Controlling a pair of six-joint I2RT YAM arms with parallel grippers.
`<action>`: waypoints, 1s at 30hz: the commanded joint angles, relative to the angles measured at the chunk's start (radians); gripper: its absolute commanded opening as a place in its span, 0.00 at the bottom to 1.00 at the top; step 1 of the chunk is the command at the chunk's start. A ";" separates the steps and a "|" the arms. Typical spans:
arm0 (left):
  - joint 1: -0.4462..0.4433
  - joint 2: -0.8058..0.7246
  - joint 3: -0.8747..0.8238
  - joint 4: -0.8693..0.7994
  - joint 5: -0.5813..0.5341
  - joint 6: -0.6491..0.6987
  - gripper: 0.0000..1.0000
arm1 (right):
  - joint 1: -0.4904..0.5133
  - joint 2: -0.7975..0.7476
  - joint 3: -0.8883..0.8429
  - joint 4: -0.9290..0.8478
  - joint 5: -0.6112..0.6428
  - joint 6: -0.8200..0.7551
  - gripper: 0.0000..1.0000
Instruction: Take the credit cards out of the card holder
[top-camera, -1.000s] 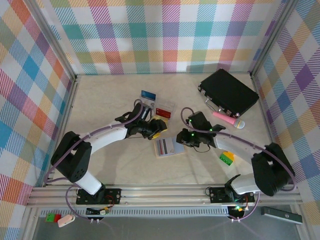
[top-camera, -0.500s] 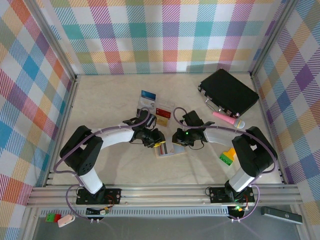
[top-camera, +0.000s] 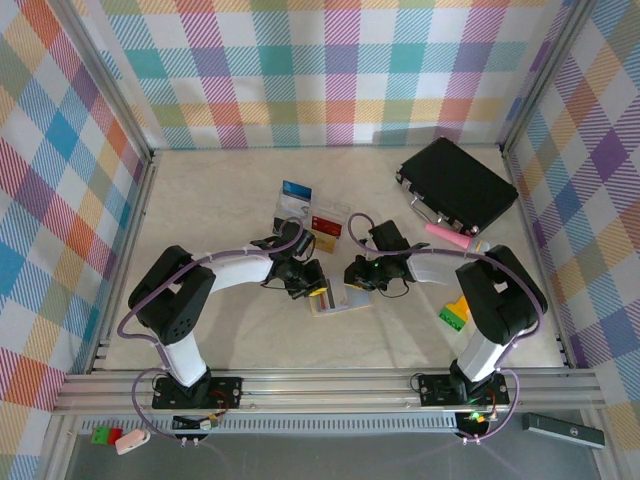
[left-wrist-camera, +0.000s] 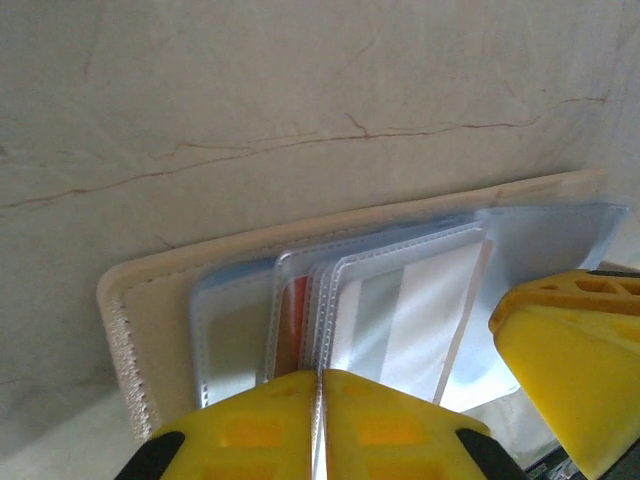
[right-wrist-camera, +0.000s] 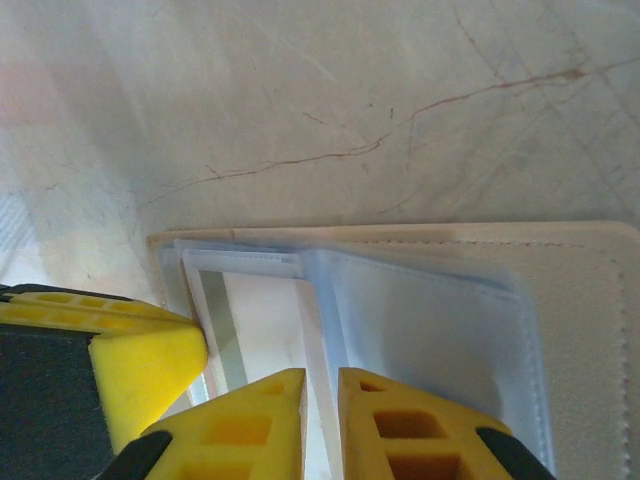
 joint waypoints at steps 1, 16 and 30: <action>-0.008 0.032 0.008 -0.069 -0.022 0.016 0.10 | -0.008 0.021 -0.007 0.023 -0.032 -0.025 0.16; -0.008 0.059 0.007 -0.079 -0.025 0.035 0.09 | -0.010 0.052 0.000 0.032 -0.072 -0.040 0.16; -0.009 0.049 0.007 -0.100 -0.046 0.038 0.13 | -0.012 0.017 -0.021 0.029 -0.030 -0.036 0.09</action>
